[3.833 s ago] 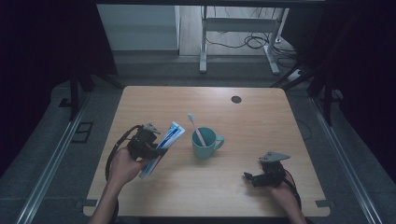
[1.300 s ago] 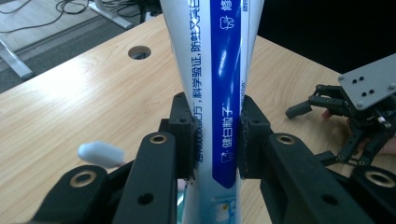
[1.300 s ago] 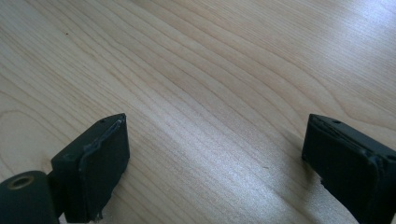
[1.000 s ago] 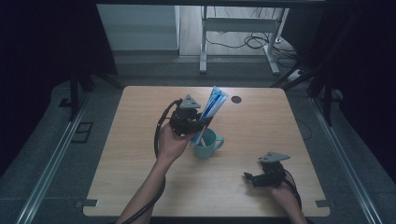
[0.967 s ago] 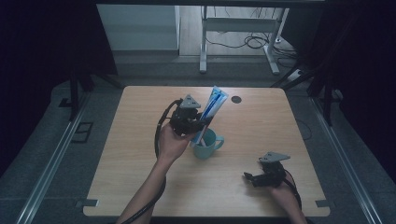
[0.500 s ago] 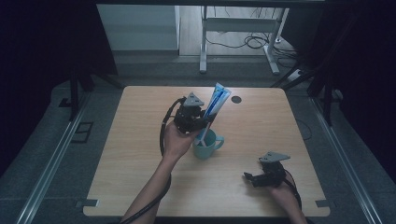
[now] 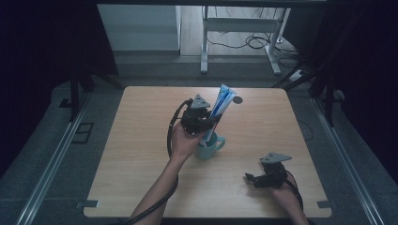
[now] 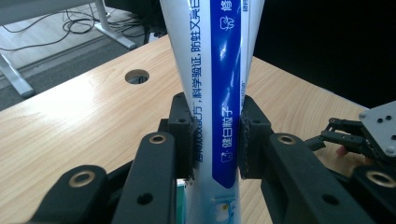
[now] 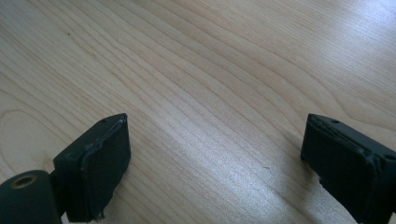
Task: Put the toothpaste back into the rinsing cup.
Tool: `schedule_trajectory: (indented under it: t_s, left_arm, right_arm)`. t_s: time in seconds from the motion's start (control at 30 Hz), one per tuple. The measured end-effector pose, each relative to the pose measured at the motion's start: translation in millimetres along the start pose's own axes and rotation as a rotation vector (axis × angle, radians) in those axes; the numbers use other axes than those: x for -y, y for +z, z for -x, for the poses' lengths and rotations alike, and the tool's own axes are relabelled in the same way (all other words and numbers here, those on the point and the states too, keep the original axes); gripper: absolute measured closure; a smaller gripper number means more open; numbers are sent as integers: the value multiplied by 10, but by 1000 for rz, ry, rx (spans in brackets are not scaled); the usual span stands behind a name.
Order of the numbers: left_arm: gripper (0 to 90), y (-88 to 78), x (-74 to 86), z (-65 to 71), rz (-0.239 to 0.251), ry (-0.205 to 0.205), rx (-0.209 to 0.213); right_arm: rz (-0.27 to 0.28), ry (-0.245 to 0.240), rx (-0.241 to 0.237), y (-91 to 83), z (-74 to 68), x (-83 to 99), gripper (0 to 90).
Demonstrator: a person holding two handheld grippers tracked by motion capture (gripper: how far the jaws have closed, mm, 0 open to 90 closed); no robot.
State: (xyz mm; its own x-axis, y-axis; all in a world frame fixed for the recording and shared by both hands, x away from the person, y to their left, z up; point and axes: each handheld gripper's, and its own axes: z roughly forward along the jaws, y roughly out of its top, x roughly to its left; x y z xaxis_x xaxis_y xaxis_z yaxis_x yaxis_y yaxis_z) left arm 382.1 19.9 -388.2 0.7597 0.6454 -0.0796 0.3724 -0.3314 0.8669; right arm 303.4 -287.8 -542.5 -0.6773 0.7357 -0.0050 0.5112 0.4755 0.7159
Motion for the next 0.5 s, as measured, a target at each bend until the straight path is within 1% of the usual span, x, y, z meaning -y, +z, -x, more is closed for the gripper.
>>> schedule_trajectory:
  t_s: [0.17,0.23,0.5]
  left_arm:
    - [716,66,76,-1,-9,3,-7]
    - [715,92,110,-8,-11,-2,-1]
    - [713,175,237,-23,-21,-14,-3]
  right_arm:
    - [-1,0,0,-1,0,0,84]
    - [0,3,-1,-1,-2,-1,84]
    - [1,3,-1,0,-2,-1,84]
